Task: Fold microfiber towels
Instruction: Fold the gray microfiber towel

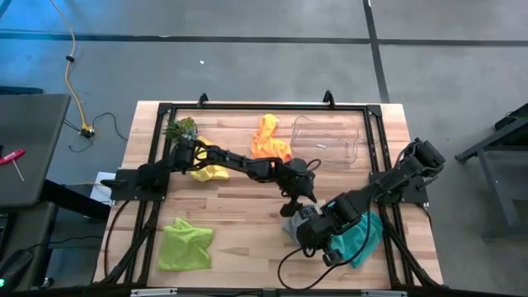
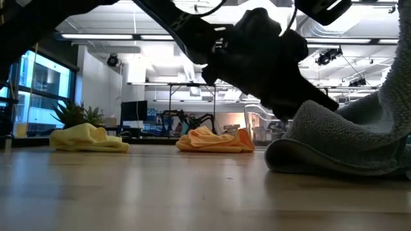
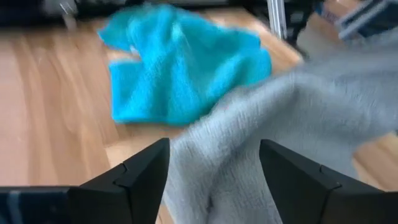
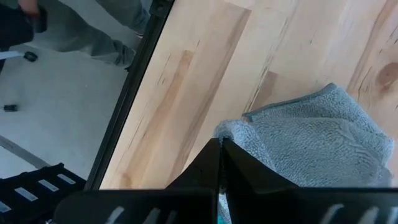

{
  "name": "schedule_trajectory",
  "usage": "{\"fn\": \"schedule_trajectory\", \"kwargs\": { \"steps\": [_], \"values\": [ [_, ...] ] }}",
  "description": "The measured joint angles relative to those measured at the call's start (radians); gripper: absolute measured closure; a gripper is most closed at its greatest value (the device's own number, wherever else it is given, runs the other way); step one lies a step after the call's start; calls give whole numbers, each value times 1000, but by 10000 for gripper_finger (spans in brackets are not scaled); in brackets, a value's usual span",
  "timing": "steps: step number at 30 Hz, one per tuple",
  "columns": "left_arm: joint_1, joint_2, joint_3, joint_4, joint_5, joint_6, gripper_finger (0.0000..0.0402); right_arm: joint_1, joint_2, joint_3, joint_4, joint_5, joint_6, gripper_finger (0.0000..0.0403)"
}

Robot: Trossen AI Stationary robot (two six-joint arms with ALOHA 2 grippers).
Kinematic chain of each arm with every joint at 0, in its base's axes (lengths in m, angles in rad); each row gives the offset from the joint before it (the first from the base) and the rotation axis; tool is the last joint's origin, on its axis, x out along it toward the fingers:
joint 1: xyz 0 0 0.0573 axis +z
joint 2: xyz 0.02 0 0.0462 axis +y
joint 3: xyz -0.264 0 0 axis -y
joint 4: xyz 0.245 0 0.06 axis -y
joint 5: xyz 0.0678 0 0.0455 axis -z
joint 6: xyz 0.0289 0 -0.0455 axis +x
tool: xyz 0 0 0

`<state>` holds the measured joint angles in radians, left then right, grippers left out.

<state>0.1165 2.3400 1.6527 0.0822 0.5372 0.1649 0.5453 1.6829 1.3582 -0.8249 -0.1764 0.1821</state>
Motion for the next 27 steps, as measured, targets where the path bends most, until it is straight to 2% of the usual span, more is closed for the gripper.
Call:
{"fn": "schedule_trajectory", "kwargs": {
  "steps": [7,10,14,16,19,23,27],
  "values": [
    [0,-1,1,-44,-56,103,240,0,0,0,0,2,-4,403],
    [1,-1,1,-40,-104,101,287,0,0,1,0,3,-5,403],
    [-1,-1,1,-33,-105,101,367,0,0,1,0,3,-25,403],
    [-5,-1,1,-44,-104,101,393,0,0,2,-1,3,-31,403],
    [-8,-2,1,-55,-110,108,392,0,0,2,-5,4,-33,403],
    [16,-53,-1,-155,-131,103,399,0,-22,2,-59,44,-33,403],
    [69,-167,1,-375,-215,182,401,-7,-76,2,-75,111,-33,403]
  ]
}}
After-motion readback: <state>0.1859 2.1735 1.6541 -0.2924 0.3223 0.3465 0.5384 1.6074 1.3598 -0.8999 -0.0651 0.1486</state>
